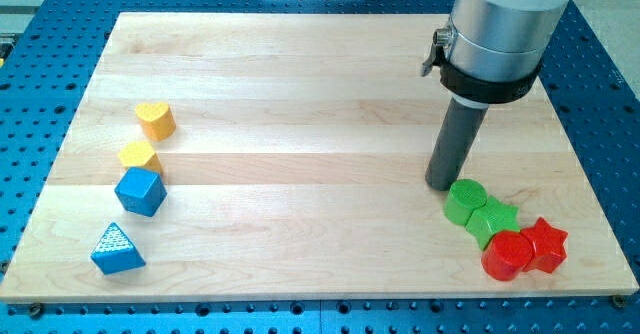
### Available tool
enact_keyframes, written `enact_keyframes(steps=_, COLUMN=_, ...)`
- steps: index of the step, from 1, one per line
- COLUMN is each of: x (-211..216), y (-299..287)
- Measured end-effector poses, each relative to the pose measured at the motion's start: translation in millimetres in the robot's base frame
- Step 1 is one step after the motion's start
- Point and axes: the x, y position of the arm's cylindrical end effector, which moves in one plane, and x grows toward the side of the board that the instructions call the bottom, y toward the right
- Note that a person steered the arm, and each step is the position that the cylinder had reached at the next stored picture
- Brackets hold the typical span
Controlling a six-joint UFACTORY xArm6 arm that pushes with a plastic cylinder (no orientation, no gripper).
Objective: Place the arm to the top left side of the board
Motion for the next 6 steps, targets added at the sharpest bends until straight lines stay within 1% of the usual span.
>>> enact_keyframes(steps=2, x=-6, y=-2)
enact_keyframes(steps=3, x=-84, y=-51)
enact_keyframes(steps=4, x=-161, y=-122)
enact_keyframes(steps=5, x=-229, y=-214)
enact_keyframes(steps=6, x=-240, y=-369)
